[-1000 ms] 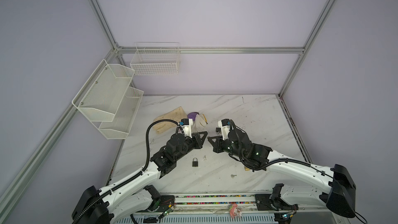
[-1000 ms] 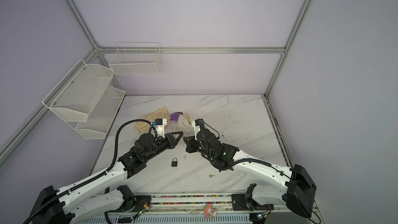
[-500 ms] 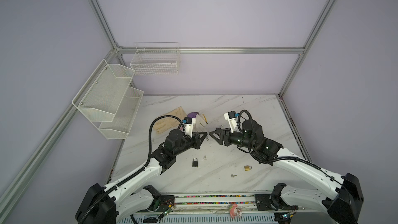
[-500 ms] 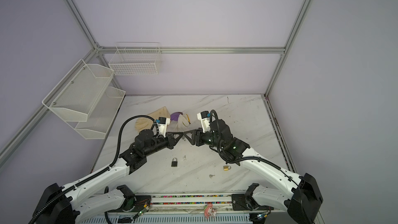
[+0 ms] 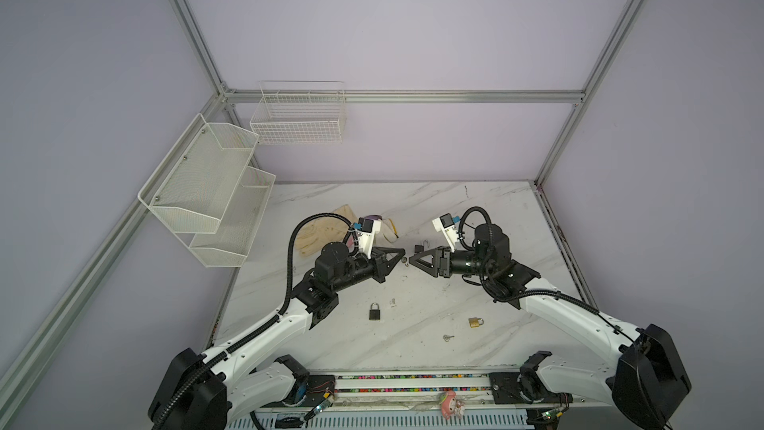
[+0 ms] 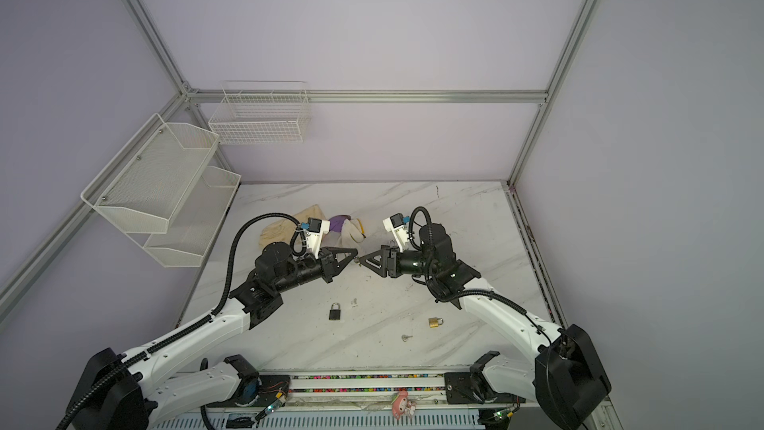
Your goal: Unlock with the key
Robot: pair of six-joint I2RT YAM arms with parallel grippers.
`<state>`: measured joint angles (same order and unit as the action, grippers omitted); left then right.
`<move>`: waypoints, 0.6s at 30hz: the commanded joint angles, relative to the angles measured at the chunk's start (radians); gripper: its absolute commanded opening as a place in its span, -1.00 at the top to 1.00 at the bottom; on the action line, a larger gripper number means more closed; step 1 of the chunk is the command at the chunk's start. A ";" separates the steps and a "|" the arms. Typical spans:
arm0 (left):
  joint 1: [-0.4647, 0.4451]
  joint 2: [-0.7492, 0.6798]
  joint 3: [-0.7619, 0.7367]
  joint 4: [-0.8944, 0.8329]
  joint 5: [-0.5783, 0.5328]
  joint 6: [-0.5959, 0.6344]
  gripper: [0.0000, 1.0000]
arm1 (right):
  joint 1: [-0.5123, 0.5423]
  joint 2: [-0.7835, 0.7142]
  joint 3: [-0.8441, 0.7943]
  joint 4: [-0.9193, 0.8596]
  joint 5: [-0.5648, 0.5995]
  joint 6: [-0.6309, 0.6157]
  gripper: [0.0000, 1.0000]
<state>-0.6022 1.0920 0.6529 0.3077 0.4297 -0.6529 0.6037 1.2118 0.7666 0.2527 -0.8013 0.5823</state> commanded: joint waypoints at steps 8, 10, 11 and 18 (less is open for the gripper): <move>0.007 0.045 0.126 0.122 0.128 -0.013 1.00 | -0.004 0.038 -0.026 0.195 -0.076 0.050 0.10; 0.007 0.045 0.125 0.122 0.126 -0.014 1.00 | -0.004 0.048 -0.023 0.194 -0.059 0.050 0.16; 0.008 0.043 0.125 0.122 0.126 -0.013 1.00 | -0.005 0.049 -0.023 0.196 -0.060 0.050 0.20; 0.007 0.040 0.117 0.123 0.129 -0.019 1.00 | -0.007 0.023 -0.025 0.206 -0.042 0.050 0.34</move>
<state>-0.6018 1.1427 0.6899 0.3809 0.5293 -0.6651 0.6010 1.2591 0.7349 0.4095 -0.8513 0.6334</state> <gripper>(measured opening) 0.048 0.333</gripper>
